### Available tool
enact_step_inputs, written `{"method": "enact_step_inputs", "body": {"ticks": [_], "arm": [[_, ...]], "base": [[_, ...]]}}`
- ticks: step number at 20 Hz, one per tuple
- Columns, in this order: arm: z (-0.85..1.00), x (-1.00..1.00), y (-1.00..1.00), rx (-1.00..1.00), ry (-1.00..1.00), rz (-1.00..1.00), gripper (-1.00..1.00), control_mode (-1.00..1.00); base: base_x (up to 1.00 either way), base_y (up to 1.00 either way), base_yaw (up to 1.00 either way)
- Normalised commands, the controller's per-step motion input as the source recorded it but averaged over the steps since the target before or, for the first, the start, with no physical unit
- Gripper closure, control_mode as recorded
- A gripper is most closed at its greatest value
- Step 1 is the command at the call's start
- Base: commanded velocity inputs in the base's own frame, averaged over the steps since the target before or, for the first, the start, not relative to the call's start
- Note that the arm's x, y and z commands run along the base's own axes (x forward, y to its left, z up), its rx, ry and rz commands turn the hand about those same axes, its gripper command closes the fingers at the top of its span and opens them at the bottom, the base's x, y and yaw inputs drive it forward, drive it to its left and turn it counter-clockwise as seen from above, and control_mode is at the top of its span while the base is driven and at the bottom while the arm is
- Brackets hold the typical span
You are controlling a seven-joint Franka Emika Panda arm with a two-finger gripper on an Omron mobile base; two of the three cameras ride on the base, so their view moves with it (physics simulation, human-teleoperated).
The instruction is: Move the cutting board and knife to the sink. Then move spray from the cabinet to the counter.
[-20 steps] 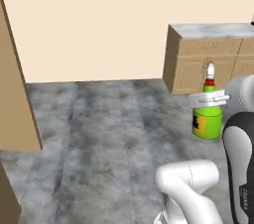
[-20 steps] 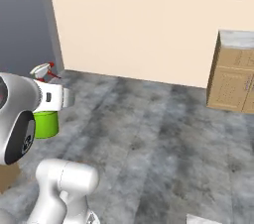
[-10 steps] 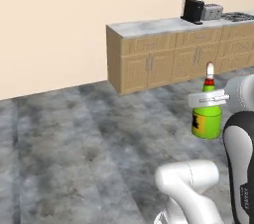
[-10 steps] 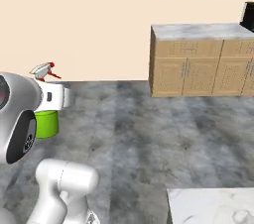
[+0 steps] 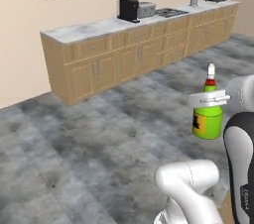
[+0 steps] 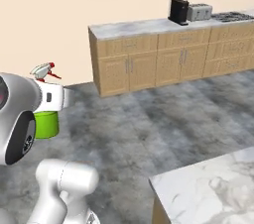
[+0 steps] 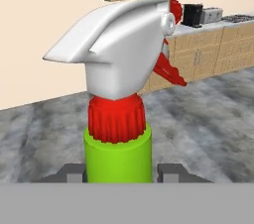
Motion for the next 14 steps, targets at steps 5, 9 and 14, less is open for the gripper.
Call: {"method": "enact_step_inputs", "body": {"ticks": [5,9,14], "arm": [[0.0,0.0,0.0,0.0,0.0,0.0,1.0,1.0],[0.0,0.0,0.0,0.0,0.0,0.0,1.0,1.0],[0.0,0.0,0.0,0.0,0.0,0.0,1.0,1.0]], "base": [[0.63,0.13,-0.39],[0.63,0.1,-0.39],[0.7,0.15,-0.34]]}}
